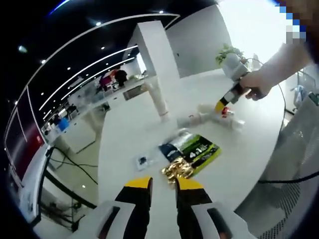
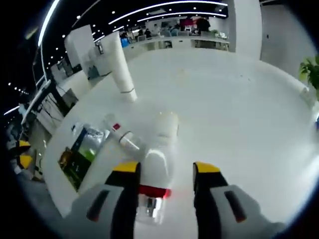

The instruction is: Arrange the skincare products in the storage area until every visible bottle or jar stands upright without overlapping.

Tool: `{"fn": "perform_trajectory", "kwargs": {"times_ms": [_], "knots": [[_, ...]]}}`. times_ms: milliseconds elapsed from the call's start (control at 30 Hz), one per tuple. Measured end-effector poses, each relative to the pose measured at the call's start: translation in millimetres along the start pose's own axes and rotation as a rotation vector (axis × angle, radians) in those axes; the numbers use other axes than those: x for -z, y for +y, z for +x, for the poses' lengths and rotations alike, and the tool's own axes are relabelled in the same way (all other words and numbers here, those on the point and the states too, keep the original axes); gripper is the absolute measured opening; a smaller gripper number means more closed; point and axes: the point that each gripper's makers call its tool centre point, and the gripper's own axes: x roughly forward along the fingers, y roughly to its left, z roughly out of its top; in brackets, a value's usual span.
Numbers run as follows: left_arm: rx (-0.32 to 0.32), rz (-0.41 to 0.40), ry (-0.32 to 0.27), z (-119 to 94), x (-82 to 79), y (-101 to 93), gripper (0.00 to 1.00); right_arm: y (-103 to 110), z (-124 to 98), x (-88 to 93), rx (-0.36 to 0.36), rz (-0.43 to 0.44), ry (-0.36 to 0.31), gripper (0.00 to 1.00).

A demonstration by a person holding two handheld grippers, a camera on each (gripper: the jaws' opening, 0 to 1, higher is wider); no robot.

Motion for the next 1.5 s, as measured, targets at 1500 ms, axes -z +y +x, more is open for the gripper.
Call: {"fn": "perform_trajectory", "kwargs": {"times_ms": [1500], "knots": [[-0.017, -0.042, 0.028, 3, 7.0, 6.7, 0.19, -4, 2, 0.9, -0.217, 0.019, 0.274, 0.28]]}}
